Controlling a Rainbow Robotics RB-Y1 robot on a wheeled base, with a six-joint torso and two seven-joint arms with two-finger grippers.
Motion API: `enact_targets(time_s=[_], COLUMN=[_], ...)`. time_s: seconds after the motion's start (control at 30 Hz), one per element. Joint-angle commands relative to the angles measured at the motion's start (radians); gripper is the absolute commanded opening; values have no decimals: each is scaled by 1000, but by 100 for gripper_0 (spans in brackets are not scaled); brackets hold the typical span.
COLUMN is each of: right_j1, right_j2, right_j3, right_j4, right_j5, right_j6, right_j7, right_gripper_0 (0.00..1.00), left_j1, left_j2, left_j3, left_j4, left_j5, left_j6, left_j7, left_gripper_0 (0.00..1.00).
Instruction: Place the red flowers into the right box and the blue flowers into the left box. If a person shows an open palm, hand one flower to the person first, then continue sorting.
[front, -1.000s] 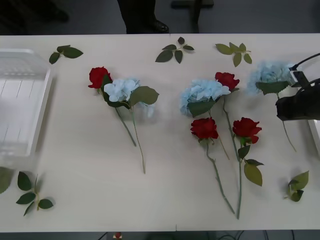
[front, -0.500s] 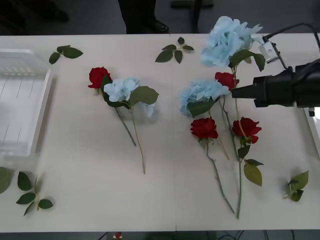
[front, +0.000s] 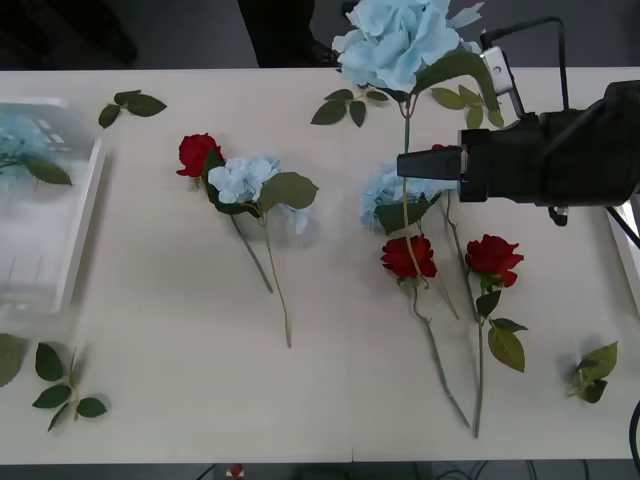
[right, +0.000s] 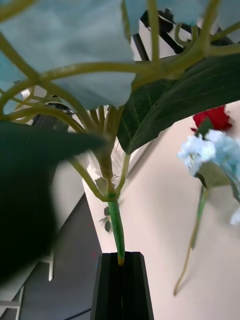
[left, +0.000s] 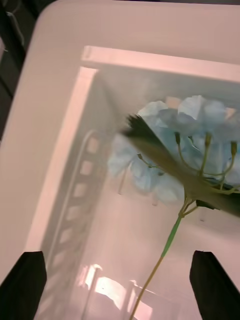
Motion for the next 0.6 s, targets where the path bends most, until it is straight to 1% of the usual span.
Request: enact_targets(time_s=[0.03, 0.17, 0.23, 0.27, 0.3, 0.33, 0.4, 0.53, 0.6], right_j1=[-52, -54, -54, -54, -54, -54, -54, -54, -52], right_j2=[29, 31, 31, 31, 32, 32, 34, 34, 34], right_j3=[40, 117, 135, 140, 141, 141, 141, 141, 141], right_j4=[-73, -113, -128, -133, -134, -137, -139, -139, -137], right_j5=[-33, -62, -62, -62, -62, -64, -70, -76, -74], right_j6=[-62, -187, -222, -233, -233, -233, -233, -233, -231], right_j7=[16, 16, 21, 24, 24, 27, 32, 35, 35], right_gripper_0=[0, 0, 0, 0, 0, 0, 0, 0, 0], left_j1=[16, 46, 54, 59, 60, 71, 91, 148, 174], left_j2=[-16, -91, -132, -157, -168, -198, -237, -306, -327], left_j3=[8, 6, 6, 4, 3, 0, -3, -58, -78], left_j4=[-195, -358, -399, -410, -414, -424, -442, -494, -514], left_j5=[129, 300, 403, 484, 530, 630, 731, 919, 983], left_j6=[113, 123, 122, 116, 113, 108, 108, 100, 97], left_j7=[-105, -171, -215, -254, -275, -336, -421, -580, -628], left_gripper_0=[96, 100, 100, 100, 100, 100, 100, 100, 100])
